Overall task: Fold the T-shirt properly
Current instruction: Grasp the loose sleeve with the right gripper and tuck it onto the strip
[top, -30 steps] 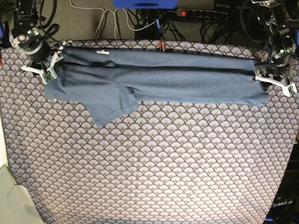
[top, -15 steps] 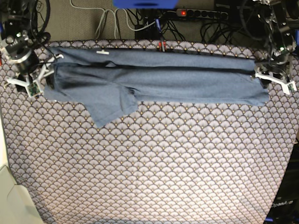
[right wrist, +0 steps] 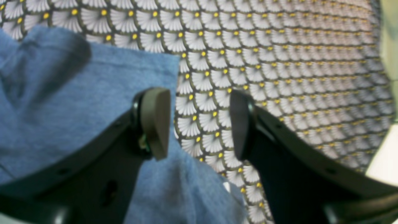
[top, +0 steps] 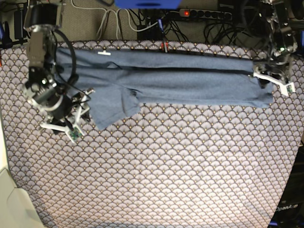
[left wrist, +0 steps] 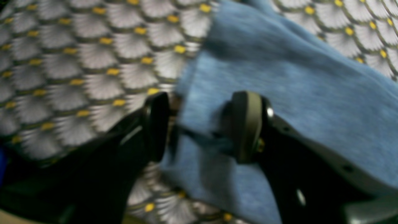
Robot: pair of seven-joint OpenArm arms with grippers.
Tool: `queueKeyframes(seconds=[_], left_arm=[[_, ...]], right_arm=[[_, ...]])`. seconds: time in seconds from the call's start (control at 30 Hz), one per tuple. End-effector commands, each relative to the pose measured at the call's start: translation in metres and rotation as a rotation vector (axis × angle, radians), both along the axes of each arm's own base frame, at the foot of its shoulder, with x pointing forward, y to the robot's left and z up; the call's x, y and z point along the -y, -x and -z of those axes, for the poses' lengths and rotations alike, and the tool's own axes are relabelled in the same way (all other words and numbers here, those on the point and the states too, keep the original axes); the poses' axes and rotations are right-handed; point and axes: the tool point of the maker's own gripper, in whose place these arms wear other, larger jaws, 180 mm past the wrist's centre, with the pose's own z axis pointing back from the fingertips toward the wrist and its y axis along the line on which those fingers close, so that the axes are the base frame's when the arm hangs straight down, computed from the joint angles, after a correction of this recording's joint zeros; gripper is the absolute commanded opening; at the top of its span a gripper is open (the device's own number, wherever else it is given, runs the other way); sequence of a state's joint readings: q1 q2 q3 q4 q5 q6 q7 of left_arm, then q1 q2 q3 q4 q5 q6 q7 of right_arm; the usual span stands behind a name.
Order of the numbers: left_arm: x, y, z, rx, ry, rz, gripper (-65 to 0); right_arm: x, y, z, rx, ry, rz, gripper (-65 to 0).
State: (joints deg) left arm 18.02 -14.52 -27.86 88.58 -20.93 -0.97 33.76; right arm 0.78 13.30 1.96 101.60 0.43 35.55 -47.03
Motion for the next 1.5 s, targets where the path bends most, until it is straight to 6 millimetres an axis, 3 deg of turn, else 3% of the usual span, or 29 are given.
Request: queueKeyframes(seconds=[0.0, 0.2, 0.37, 0.57, 0.9, 1.0, 1.1, 1.27, 1.47], left_arm=[[-0.007, -0.009, -0.013, 0.042, -0.029, 0.004, -33.0], [-0.005, -0.009, -0.001, 0.016, -0.009, 0.000, -33.0], [-0.006, -0.009, 0.005, 0.002, -0.002, -0.006, -33.0], [-0.006, -0.009, 0.005, 0.002, -0.002, -0.008, -33.0], [-0.006, -0.006, 0.007, -0.004, -0.003, -0.007, -33.0], [-0.007, -0.008, 0.005, 0.001, -0.005, -0.006, -33.0], [-0.006, -0.009, 0.004, 0.004, -0.006, -0.004, -33.0], [-0.007, -0.008, 0.005, 0.000, -0.004, -0.007, -33.0], [-0.007, -0.008, 0.005, 0.000, -0.004, -0.007, -33.0]], right_arm=[[0.005, -0.009, -0.006, 0.022, 0.005, 0.010, -33.2], [-0.006, -0.019, 0.024, -0.068, -0.007, -0.020, -33.3], [-0.018, -0.034, 0.035, -0.091, -0.053, -0.022, -33.2], [-0.015, -0.049, 0.052, -0.133, -0.091, -0.001, -33.1], [-0.022, -0.051, 0.075, -0.181, -0.136, -0.004, -34.8], [-0.027, -0.051, 0.074, -0.177, -0.143, -0.008, -45.9], [-0.029, -0.051, 0.074, -0.177, -0.147, -0.010, -65.0], [-0.031, -0.045, 0.067, -0.148, -0.140, -0.023, -65.0], [-0.041, -0.028, 0.020, 0.000, -0.105, -0.080, -65.0]])
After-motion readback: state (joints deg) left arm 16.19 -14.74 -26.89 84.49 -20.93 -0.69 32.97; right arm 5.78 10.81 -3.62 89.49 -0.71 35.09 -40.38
